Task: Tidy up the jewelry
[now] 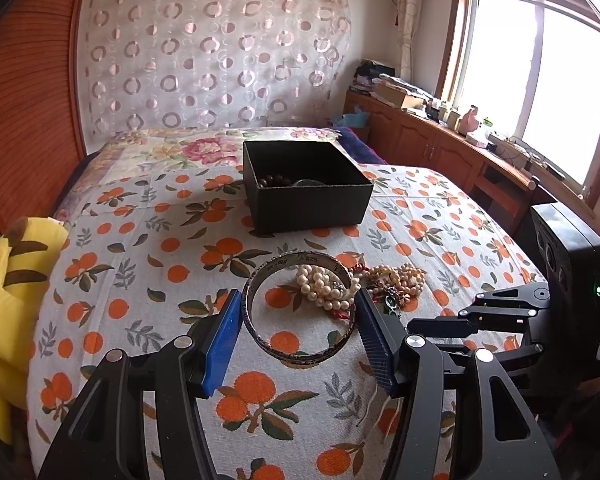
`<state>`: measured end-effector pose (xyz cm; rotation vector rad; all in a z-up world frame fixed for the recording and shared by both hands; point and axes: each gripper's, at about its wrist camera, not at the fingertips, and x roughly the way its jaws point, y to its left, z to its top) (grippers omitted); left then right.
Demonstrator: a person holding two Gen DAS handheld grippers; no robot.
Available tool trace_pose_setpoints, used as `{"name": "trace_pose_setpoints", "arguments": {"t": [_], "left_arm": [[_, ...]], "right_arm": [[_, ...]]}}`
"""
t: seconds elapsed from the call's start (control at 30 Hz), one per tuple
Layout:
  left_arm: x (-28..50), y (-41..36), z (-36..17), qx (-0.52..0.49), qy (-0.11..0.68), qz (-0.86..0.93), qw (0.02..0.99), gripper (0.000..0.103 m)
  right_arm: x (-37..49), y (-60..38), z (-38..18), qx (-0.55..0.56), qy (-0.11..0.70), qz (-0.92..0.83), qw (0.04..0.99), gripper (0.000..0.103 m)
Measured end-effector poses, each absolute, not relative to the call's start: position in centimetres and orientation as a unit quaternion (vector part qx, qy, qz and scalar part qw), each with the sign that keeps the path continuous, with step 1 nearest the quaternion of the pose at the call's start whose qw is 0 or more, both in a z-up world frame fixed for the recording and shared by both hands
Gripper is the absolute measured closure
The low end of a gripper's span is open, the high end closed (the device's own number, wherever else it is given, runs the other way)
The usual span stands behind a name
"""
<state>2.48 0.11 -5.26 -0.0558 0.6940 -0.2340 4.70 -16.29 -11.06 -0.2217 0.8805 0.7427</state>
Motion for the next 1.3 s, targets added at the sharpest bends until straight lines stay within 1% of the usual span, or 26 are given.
{"name": "trace_pose_setpoints", "arguments": {"t": [0.2,0.37,0.77,1.1,1.3], "left_arm": [[2.6,0.4,-4.6,-0.024,0.332,-0.113,0.936,0.049],[3.6,0.0,-3.6,-0.016,0.323,-0.115,0.939,0.049],[9.0,-1.4,-2.1,0.001,0.314,-0.115,0.943,0.049],[14.1,-1.7,-1.4,0.005,0.318,-0.105,0.942,0.049],[16.8,-2.1,-1.8,0.007,0.329,-0.103,0.939,0.049]], "right_arm": [[4.2,-16.7,-9.6,-0.122,0.386,0.338,0.850,0.078],[5.3,-17.8,-7.9,-0.123,0.368,0.325,0.862,0.078],[11.5,-21.0,-4.6,-0.124,0.329,0.285,0.892,0.078],[17.7,-21.2,-2.1,-0.126,0.298,0.271,0.907,0.078],[21.3,-21.4,-1.2,-0.119,0.289,0.269,0.911,0.078]]}}
